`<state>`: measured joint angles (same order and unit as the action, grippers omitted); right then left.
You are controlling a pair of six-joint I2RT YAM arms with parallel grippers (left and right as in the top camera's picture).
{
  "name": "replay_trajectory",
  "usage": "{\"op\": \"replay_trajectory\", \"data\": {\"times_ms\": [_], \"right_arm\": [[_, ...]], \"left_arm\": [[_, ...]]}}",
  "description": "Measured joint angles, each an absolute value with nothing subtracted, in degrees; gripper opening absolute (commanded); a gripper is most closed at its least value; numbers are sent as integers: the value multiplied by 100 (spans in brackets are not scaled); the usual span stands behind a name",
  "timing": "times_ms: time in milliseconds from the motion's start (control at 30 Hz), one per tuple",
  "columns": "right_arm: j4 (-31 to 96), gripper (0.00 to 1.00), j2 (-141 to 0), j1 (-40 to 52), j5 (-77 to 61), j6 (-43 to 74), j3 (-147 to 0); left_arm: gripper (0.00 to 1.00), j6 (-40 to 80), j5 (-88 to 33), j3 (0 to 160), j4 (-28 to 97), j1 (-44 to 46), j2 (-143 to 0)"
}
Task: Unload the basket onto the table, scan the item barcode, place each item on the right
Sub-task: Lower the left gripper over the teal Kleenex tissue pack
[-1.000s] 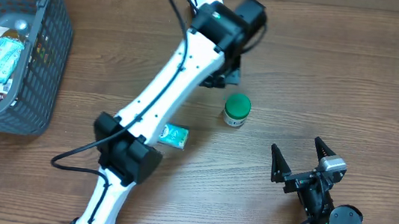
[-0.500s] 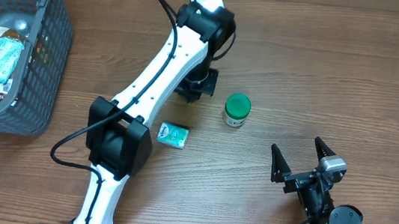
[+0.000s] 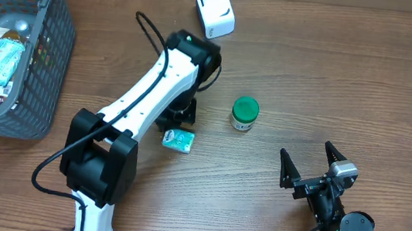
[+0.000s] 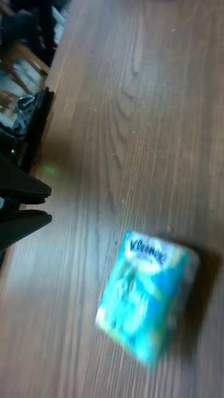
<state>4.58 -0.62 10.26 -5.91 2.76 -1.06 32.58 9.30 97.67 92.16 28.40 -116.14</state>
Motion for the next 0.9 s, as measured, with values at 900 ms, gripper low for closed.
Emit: {"op": "replay_trajectory", "data": {"times_ms": [900], "right_arm": [[458, 100, -62, 1026, -593, 279, -106]], "left_arm": [[4, 3441, 587, 7760, 6233, 2788, -11616]]}}
